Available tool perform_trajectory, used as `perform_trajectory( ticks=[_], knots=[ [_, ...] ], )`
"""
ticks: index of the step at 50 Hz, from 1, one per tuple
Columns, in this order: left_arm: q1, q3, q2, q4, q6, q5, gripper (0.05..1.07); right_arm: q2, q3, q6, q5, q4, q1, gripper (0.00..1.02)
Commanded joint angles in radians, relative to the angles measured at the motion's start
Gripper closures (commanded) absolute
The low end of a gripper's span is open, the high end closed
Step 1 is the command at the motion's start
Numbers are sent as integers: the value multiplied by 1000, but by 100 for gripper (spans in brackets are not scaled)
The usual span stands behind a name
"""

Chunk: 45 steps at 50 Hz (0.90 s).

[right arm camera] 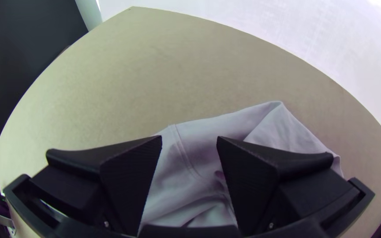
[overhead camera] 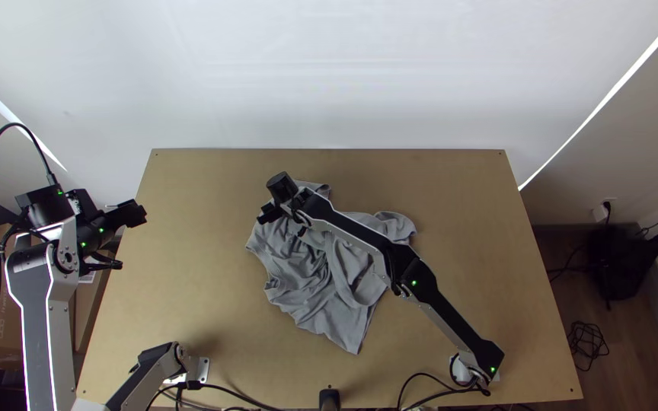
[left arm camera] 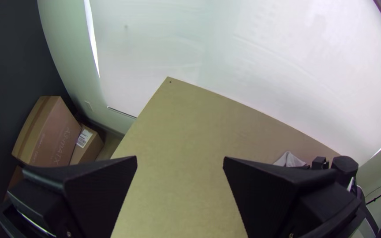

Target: Fold the t-shirt

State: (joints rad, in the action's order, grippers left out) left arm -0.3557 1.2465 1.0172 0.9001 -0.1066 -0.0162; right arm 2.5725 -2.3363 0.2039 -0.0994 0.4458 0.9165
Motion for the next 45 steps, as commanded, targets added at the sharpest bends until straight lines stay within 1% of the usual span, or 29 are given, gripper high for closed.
perform_trajectory(
  ticks=[1, 7, 20, 32, 40, 42, 44, 45],
  knots=[
    [-8, 2, -3, 0, 13, -11, 11, 34, 3, -18, 6, -19, 16, 44],
    [-8, -1, -2, -1, 13, -11, 11, 32, 5, -32, 6, -27, 30, 44],
    [-9, -7, 0, -6, 13, -11, 11, 44, 5, -93, 6, -67, 73, 44],
    [-15, -9, -2, -6, 19, -10, 11, 80, 3, -93, 6, -98, 70, 44],
    [-17, -7, -2, -6, 21, -11, 11, 101, -1, -87, 4, -119, 50, 44],
    [-17, -5, -3, -6, 21, -10, 11, 104, -1, -87, 4, -119, 47, 47],
    [-17, -5, -3, -6, 21, -10, 11, 104, -3, -81, 4, -121, 41, 55],
    [-17, -4, -2, -6, 21, -11, 11, 104, -3, -75, 6, -121, 39, 62]
  ],
)
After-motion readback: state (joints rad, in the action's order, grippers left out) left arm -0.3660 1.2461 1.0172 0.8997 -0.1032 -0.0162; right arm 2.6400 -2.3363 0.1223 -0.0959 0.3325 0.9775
